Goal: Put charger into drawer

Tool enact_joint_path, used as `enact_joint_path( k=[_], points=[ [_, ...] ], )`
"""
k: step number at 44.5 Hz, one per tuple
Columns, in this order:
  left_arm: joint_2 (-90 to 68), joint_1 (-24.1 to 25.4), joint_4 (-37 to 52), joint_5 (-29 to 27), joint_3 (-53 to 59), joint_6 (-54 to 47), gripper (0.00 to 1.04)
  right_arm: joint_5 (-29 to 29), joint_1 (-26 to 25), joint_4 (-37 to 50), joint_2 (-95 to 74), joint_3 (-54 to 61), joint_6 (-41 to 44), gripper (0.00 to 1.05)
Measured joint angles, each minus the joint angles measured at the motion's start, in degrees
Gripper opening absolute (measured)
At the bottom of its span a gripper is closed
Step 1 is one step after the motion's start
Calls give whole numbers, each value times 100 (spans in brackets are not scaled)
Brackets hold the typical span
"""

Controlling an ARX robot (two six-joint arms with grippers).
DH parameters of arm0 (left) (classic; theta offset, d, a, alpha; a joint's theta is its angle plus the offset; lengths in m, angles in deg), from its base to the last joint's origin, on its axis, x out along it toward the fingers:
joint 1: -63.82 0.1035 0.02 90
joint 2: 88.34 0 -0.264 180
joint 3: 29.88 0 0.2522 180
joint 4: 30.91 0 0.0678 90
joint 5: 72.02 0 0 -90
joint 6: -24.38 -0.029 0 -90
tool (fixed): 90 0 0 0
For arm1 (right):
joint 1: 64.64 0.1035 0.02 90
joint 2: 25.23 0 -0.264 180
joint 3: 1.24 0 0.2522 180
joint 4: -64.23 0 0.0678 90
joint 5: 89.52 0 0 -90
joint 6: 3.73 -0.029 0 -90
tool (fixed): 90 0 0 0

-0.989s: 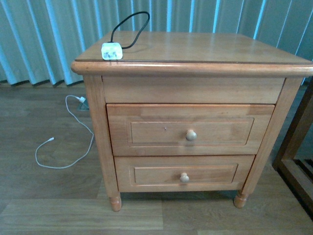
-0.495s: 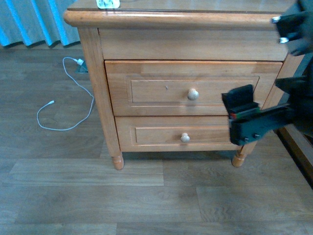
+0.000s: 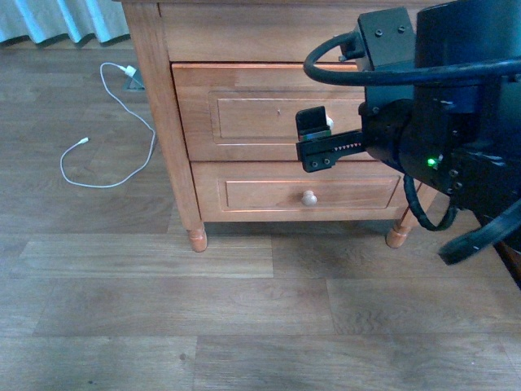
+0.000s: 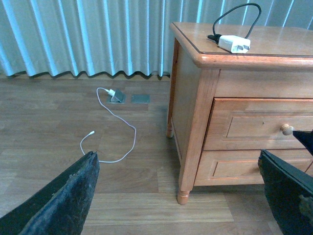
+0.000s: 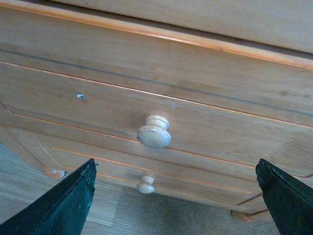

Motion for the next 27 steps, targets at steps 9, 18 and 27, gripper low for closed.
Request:
enact_joint_path(
  k=[9,18,27],
  points=[
    [0,0,0,0,0,0,99,46,140,-131,-411,-479,-116,96],
    [0,0,0,0,-2,0,99,153,210,-149,-726,-887,-229,96],
    [0,0,0,0,0,0,99,227,188,-197,-879,-1178,-264,96]
  ],
)
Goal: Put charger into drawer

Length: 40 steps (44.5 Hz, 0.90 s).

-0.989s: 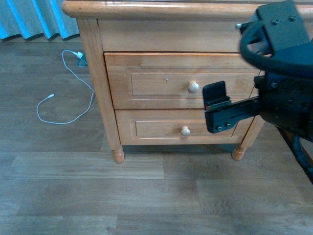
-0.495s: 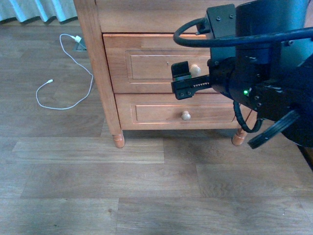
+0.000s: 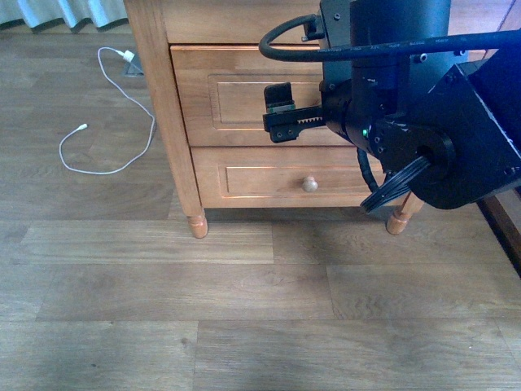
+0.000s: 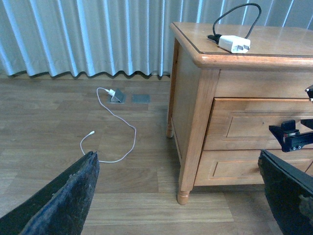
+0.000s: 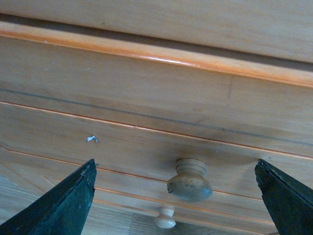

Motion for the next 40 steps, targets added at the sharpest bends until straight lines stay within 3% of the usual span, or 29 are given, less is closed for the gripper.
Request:
enact_joint_path(
  k=[20,29,40],
  points=[
    [0,0,0,0,0,0,99,81,-2,-96,-284,-199,2,96],
    [0,0,0,0,0,0,99,208,-37,-17,-295,-201,11,61],
    [0,0,0,-2,-2,0,99,219,-52,15,-295,-199,72,26]
  ],
)
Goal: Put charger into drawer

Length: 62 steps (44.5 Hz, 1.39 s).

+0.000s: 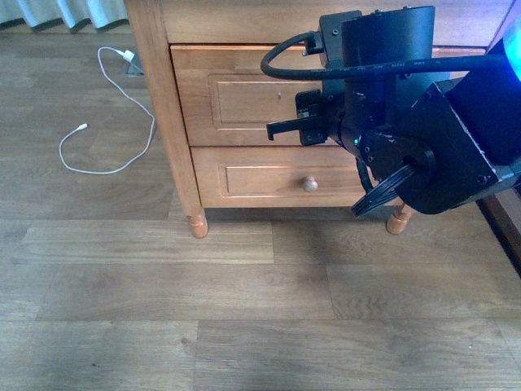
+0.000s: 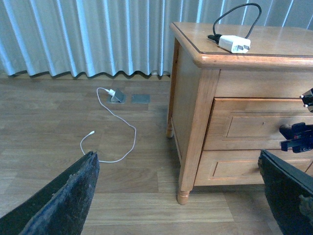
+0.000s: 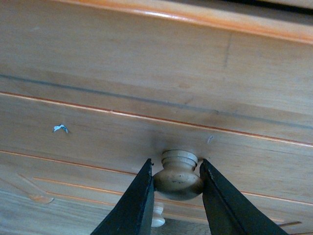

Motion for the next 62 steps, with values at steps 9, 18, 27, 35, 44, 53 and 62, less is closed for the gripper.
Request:
enact_joint_path(
  k=[9,18,27,35,44,53,62],
  points=[
    [0,0,0,0,2,0,99,-68,-24,2,15,39,13,22],
    [0,0,0,2,2,0,99,-258,-52,39,234,363,33,22],
    [0,0,0,2,2,0,99,-566,-39,-337,1045,1349,-227,22],
    [0,0,0,2,2,0,99,-1080,-48,-723,1943,2387,-468,21],
    [0,0,0,2,2,0,99,-1567,-116,-817,2822,3541,-483,21],
    [0,0,0,2,0,0,99,-1808,-144,-837,3390,4258,-494,21],
    [0,0,0,0,2,0,99,-1657,-162,-1043,3987,4697,-575,47]
  ],
)
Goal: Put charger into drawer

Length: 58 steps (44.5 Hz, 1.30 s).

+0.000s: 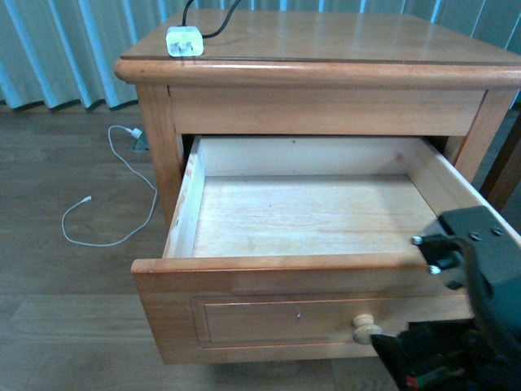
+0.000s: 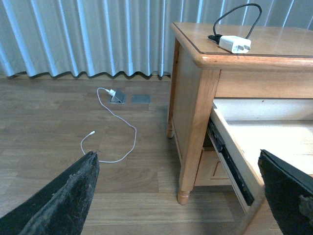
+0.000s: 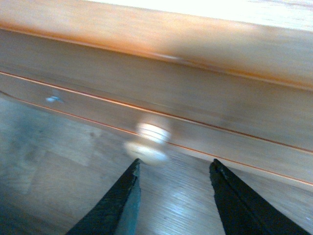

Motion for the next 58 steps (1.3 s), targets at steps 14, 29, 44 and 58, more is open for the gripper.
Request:
enact_joint_path(
  k=[14,29,44,58],
  points=[
    [0,0,0,0,0,0,99,-319,-531,-1832,3034,540,-26,98],
    [0,0,0,0,0,0,99,-1137,-1534,-3709,6564,590,555,96],
    [0,0,0,2,0,0,99,-1838,-2750,-4538,8428,1025,688,96],
    [0,0,0,-2,0,0,99,-2085,-3119,-4190,8421,1104,616,96]
  ],
)
